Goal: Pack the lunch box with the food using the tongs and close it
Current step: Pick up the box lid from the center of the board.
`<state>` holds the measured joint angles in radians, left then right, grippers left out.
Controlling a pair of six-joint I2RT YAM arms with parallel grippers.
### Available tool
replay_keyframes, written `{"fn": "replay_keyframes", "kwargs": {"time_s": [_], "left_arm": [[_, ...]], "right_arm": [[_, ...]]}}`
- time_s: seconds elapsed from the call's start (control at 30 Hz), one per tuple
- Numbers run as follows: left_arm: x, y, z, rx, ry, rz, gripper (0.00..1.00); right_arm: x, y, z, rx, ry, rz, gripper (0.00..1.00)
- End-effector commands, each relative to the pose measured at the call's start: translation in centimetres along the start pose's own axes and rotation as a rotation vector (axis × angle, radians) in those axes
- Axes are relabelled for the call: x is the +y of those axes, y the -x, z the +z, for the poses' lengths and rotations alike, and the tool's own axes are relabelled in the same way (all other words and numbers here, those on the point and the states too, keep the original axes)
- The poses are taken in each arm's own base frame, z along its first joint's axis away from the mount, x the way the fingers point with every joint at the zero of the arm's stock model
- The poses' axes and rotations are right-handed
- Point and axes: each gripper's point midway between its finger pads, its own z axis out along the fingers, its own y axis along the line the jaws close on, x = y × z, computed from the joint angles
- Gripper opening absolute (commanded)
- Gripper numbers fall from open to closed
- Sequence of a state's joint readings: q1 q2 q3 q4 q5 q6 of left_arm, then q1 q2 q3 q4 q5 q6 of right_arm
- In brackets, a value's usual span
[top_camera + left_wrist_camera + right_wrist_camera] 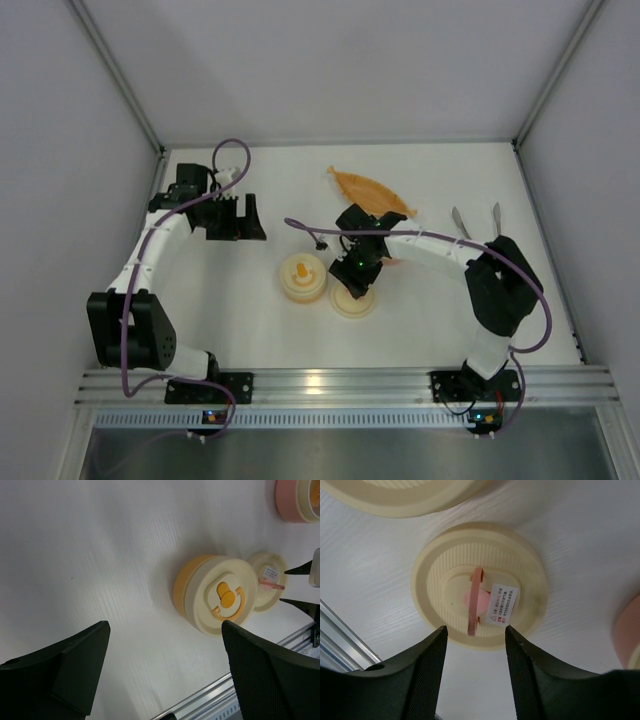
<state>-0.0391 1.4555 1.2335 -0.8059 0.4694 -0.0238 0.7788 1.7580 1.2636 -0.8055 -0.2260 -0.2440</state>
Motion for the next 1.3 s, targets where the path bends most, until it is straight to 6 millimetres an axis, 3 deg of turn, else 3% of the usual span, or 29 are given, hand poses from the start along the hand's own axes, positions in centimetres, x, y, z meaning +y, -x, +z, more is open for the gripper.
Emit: {"fn": "replay_keyframes", "kwargs": {"time_s": [0.0, 0.33, 1.1, 1.27], "left_arm": [[-1.2, 1.4, -1.1, -0.068, -0.048, 0.045, 0.98], [-1.7, 1.1, -1.1, -0.055, -0.092, 0.061, 0.98], [-1.8, 0.6, -0.7, -0.035, -0.123, 0.05, 0.98], [-1.7, 0.6, -0.7, -0.035, -0.125, 0.044, 0.98]], "right_arm": [[0.1, 1.7, 0.4, -0.068, -0.036, -0.01, 0.49], [-0.4, 2.4, 1.4, -0.064, -0.043, -0.016, 0.34], [0.1, 3.4, 2.0, -0.068, 0.001, 0.002, 0.27], [0.1, 3.6, 1.9, -0.072, 0.0, 0.005, 0.15]]}}
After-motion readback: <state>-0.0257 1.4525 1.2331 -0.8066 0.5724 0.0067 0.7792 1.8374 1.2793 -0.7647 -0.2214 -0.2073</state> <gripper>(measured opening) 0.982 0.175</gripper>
